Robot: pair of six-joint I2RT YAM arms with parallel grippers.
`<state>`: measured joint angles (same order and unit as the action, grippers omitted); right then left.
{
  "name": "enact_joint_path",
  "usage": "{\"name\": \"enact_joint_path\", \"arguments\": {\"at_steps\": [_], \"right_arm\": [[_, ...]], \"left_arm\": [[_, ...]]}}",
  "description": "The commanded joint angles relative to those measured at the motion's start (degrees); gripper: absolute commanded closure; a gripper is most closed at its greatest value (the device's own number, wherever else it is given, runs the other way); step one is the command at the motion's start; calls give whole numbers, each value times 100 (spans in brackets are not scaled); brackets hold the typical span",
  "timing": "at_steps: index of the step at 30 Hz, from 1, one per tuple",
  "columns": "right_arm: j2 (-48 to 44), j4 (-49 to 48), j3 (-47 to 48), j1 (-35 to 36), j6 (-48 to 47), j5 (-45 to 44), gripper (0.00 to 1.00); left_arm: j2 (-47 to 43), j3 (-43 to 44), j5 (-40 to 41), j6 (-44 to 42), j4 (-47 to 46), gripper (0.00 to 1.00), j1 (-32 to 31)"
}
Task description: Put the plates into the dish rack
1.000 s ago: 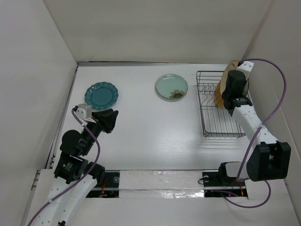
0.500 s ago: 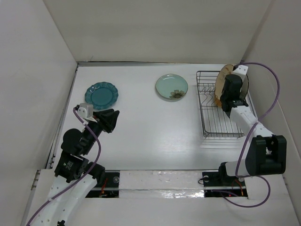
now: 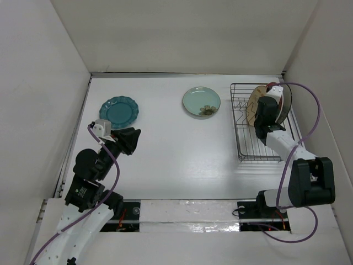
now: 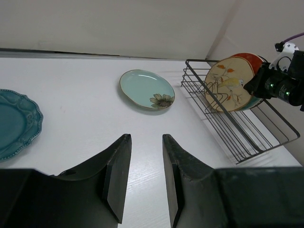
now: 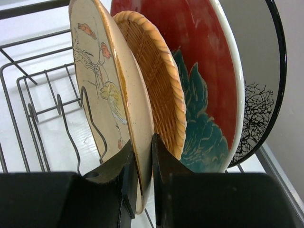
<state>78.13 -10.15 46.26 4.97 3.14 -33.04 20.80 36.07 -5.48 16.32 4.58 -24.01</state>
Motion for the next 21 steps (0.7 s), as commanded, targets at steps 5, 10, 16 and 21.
{"name": "enact_joint_path", "arguments": {"at_steps": [5, 10, 16, 21], "right_arm": [[-762, -489, 269, 109, 608, -361, 55], [-1141, -84, 480, 319, 829, -107, 38], [-1441, 66, 665, 1075, 1030, 77, 42], [-757, -144, 1068, 2302, 1549, 352, 95]], "left_arm": [[91, 5, -6, -58, -221, 70, -25], [109, 22, 11, -67, -212, 70, -25], [100, 22, 20, -67, -203, 76, -25], [117, 22, 29, -58, -221, 100, -25]]}}
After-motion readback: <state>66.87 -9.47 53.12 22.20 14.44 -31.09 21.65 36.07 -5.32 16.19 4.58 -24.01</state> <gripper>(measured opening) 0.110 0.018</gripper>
